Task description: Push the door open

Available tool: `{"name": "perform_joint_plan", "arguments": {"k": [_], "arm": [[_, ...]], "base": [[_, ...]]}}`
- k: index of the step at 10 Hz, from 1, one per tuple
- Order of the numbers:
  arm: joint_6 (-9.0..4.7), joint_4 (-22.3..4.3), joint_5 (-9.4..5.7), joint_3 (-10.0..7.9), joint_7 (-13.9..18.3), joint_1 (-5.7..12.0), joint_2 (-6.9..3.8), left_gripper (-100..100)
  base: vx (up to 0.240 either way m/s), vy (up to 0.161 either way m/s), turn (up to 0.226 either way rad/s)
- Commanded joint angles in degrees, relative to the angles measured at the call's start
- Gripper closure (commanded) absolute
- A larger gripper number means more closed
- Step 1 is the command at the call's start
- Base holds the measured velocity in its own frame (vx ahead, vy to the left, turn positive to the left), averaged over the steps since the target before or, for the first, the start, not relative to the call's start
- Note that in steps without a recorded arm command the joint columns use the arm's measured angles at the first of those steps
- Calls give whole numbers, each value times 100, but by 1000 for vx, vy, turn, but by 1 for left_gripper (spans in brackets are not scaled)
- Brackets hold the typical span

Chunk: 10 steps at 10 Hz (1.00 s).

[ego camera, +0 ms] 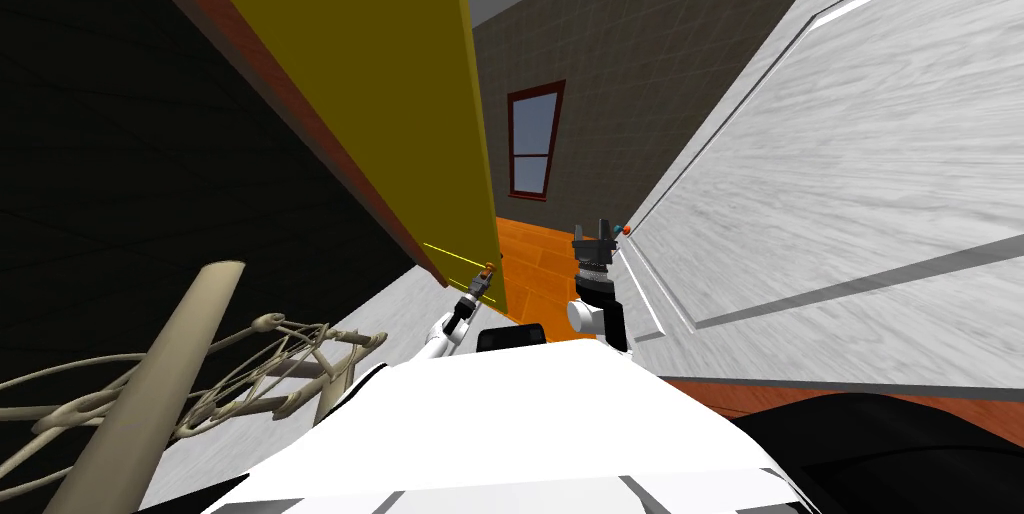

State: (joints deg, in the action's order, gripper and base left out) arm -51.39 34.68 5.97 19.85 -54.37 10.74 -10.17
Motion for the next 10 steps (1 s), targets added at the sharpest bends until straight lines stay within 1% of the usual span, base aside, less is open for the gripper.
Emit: {"name": "perform_joint_plan", "arguments": {"k": [1, 2, 4, 5, 7, 8, 9, 10], "arm": [[-15, 32, -90, -86, 286, 21, -5, 100], [-15, 32, -90, -86, 332, 21, -5, 100], [-5, 39, -195, -168, 695, 12, 14, 100], [-5, 39, -195, -168, 746, 12, 14, 100], [5, 46, -299, -251, 1107, 4, 32, 100], [5, 46, -299, -251, 1161, 4, 32, 100], [11, 49, -359, -297, 1371, -1, 43, 100], [11, 49, -359, -297, 1385, -1, 43, 100]], "base": [[37, -13, -61], [24, -9, -22], [25, -20, -57], [25, -11, -21], [32, -11, -61], [23, -9, -20], [24, -13, -42], [21, -15, -34]]}}
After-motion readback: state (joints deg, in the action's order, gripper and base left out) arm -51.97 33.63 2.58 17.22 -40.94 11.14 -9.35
